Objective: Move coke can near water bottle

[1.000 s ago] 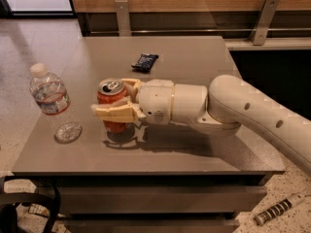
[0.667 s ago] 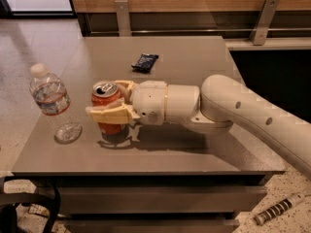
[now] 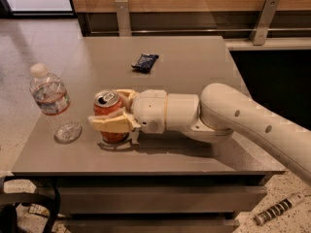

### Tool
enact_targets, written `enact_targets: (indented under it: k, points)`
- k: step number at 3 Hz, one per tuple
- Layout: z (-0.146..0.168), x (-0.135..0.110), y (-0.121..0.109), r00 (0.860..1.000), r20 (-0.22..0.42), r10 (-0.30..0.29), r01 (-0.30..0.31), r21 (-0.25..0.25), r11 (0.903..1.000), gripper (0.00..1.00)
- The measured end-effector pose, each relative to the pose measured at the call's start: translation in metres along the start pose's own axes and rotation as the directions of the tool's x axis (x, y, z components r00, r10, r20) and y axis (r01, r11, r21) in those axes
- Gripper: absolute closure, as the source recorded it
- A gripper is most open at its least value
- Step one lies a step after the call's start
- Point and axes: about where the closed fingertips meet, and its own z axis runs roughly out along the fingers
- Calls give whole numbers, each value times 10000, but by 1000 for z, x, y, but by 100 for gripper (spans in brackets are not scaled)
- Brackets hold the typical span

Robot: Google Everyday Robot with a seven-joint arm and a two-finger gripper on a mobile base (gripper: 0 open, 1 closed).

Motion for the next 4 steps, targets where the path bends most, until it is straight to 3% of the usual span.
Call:
enact_targets:
  k: [2,4]
  points:
    - [3,-2,3,10000,0,-22,22,-75,10000,59]
    - [7,-3,5,10000,-3,-49,49,-151,9999,12]
